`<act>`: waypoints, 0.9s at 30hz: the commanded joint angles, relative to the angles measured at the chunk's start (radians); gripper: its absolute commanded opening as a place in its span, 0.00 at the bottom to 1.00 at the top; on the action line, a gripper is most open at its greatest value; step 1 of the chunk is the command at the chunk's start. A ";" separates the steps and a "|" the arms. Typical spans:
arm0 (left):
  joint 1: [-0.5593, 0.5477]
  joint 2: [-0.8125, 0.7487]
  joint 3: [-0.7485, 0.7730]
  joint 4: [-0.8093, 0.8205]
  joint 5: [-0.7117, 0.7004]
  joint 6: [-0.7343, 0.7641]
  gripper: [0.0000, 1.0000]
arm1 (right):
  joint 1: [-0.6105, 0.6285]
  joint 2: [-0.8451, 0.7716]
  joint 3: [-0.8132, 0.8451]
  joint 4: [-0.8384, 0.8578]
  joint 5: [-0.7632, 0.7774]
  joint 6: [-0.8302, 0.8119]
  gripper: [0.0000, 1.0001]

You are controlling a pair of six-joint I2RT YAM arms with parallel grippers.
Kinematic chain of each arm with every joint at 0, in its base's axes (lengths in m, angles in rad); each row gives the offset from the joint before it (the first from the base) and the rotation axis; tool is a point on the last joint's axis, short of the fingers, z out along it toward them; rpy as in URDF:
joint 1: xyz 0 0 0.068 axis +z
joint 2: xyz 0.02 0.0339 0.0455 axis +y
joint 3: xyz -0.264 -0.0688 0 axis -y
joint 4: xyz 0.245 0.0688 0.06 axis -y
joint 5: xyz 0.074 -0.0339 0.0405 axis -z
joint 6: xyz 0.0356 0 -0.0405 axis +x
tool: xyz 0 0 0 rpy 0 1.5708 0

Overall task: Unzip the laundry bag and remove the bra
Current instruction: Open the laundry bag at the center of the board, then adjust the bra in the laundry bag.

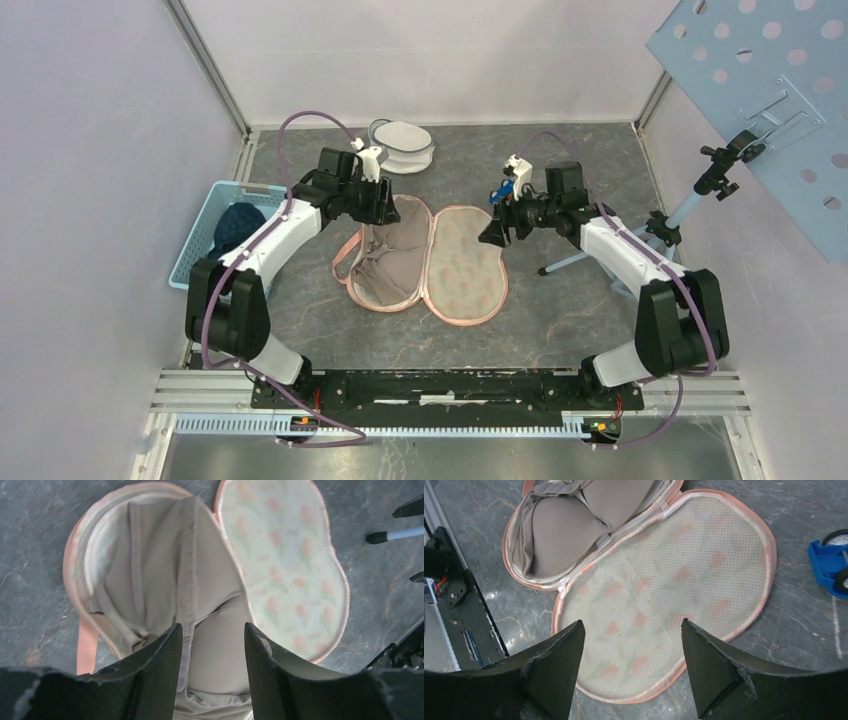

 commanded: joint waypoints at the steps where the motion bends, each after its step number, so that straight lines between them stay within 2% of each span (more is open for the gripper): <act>1: 0.019 -0.016 -0.025 0.053 -0.071 0.035 0.56 | 0.044 0.073 0.038 0.171 -0.018 0.136 0.76; 12: 0.026 0.005 -0.135 0.076 -0.124 0.037 0.58 | 0.200 0.278 0.159 0.233 0.041 0.185 0.74; 21: 0.025 0.090 -0.122 0.123 -0.116 0.038 0.57 | 0.281 0.409 0.303 0.253 0.082 0.193 0.74; 24: 0.025 0.130 -0.105 0.133 -0.103 0.034 0.55 | 0.295 0.426 0.317 0.254 0.078 0.196 0.74; 27: 0.025 0.151 -0.091 0.128 -0.084 0.028 0.46 | 0.306 0.429 0.310 0.253 0.066 0.195 0.74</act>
